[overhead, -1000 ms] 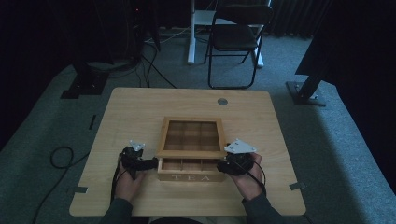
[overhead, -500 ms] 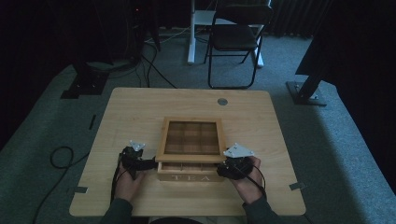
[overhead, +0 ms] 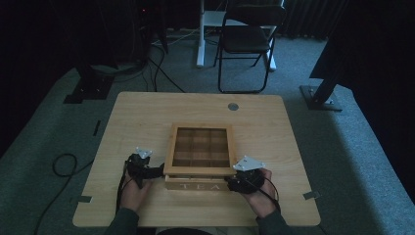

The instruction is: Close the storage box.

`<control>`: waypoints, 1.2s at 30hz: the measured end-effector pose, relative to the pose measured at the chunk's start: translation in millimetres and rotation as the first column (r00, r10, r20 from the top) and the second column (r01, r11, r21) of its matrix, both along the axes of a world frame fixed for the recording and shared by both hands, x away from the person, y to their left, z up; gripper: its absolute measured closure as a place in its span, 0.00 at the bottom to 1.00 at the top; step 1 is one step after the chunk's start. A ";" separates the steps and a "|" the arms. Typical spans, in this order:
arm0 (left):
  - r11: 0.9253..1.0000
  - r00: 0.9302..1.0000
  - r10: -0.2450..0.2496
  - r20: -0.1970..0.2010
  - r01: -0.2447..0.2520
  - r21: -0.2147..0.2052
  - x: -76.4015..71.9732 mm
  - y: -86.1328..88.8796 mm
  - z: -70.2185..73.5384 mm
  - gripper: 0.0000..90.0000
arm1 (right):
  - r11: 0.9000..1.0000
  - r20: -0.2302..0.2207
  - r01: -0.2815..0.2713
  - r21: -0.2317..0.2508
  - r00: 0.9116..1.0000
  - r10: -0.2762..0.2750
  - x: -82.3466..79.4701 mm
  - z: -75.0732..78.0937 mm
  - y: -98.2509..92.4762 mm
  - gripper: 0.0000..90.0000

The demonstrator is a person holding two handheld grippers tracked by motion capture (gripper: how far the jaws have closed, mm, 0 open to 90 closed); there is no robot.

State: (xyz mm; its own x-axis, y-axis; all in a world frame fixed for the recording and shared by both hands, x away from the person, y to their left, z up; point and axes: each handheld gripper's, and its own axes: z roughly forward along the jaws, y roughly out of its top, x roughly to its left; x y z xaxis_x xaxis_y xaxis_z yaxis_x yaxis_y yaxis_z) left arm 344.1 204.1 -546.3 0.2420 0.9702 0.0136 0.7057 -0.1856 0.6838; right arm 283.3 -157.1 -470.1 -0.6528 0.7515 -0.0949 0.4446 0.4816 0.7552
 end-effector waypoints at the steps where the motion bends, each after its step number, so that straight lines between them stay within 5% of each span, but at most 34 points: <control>1: 1.000 1.000 0.000 0.000 0.000 0.001 0.0 0.1 0.0 0.02 | 1.000 -0.003 0.000 0.001 1.000 0.000 -0.1 -0.3 0.0 0.43; 36: 1.000 1.000 0.000 0.000 0.000 0.000 0.0 0.0 0.0 0.02 | 0.999 -0.038 -0.013 0.052 0.999 0.015 -6.3 -4.6 -8.0 0.47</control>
